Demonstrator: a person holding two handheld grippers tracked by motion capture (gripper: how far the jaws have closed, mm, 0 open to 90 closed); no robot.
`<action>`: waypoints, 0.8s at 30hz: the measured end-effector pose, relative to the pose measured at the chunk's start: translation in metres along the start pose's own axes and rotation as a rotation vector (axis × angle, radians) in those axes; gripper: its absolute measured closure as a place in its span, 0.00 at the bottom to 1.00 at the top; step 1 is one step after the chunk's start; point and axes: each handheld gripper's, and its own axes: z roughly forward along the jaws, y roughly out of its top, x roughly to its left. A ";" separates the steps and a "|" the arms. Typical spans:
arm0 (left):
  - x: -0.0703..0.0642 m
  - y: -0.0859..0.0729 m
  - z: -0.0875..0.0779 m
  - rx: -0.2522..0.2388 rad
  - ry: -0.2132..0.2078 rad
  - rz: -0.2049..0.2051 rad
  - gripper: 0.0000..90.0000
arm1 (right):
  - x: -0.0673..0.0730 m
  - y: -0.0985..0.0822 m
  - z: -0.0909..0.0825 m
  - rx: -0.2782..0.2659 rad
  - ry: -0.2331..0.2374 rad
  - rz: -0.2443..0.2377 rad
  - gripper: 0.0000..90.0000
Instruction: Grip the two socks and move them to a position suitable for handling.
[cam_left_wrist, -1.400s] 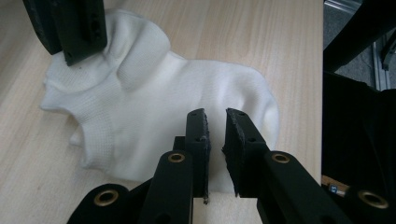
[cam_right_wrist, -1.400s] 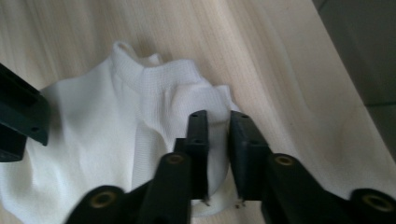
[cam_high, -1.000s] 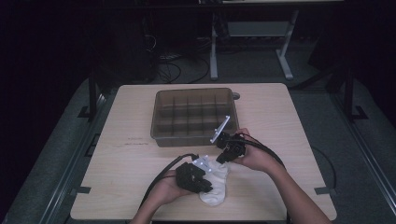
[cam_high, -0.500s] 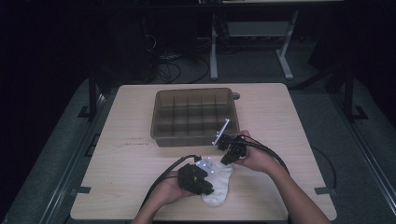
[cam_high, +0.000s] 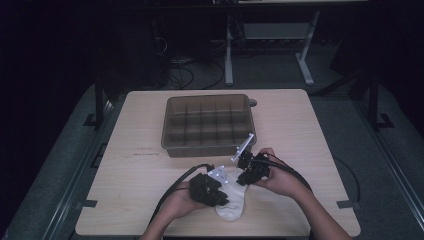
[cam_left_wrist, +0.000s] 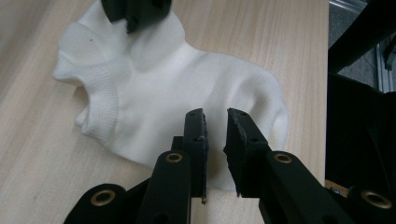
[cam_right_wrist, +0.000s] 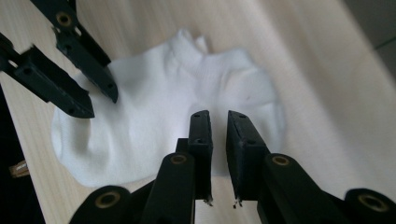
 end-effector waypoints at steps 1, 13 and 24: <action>0.000 0.000 0.001 0.003 -0.002 -0.001 0.86 | 0.000 -0.002 0.002 0.008 -0.008 0.003 0.89; -0.002 0.000 0.010 0.001 -0.017 -0.005 0.86 | -0.019 -0.013 0.015 -0.032 0.010 0.037 0.87; -0.003 0.000 0.007 -0.025 -0.016 -0.005 0.85 | -0.023 -0.009 0.016 -0.061 0.020 0.009 0.84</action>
